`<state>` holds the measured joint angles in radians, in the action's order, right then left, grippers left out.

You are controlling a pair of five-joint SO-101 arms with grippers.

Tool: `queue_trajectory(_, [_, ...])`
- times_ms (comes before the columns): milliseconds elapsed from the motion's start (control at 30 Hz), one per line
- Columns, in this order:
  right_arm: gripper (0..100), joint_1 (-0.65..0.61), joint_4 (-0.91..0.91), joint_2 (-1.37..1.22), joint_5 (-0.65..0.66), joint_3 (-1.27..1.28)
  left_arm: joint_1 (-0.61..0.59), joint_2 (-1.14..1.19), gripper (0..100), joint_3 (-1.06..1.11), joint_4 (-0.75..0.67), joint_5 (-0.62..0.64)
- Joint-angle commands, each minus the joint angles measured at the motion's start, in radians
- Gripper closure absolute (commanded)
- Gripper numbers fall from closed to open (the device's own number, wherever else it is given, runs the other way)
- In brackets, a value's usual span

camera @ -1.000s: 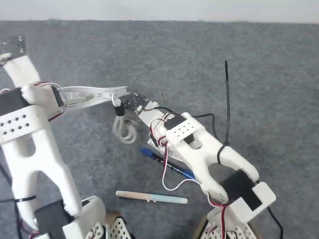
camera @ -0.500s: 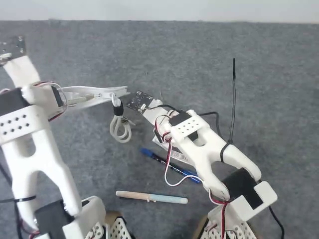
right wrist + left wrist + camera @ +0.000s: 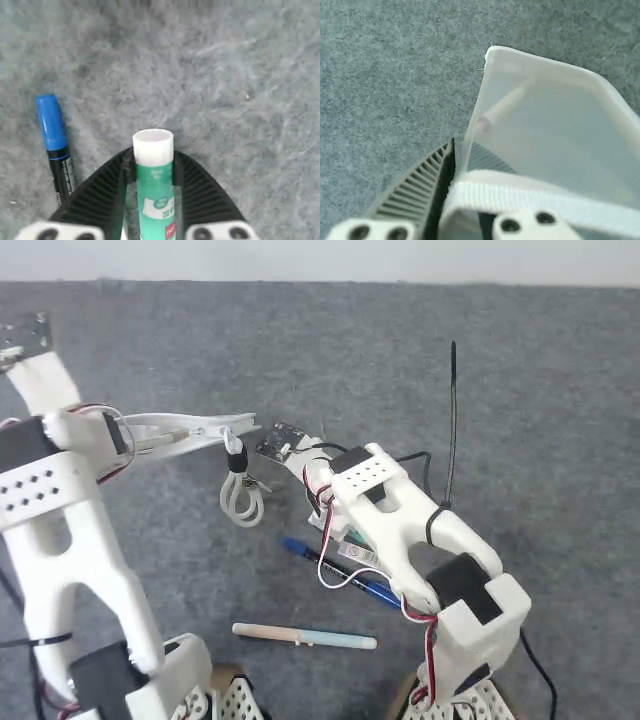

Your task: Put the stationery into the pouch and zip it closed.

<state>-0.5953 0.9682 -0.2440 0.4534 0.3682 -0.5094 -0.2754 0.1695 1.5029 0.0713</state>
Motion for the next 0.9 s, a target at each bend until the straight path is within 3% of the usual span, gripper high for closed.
queue_trajectory(0, [99.4,0.001,0.016,0.013,0.015,-0.012,-0.041,0.04,98,0.042,-0.014,0.006])
queue_trajectory(367, [99.2,0.001,0.021,0.245,0.006,0.055,-0.038,0.037,98,0.056,-0.02,0.006])
queue_trajectory(633, [99.2,-0.005,0.021,0.492,-0.183,0.098,-0.038,0.037,98,0.056,-0.02,0.006])
queue_trajectory(867, [99.2,-0.036,0.01,0.599,-0.206,0.135,-0.038,0.038,98,0.056,-0.021,0.006])
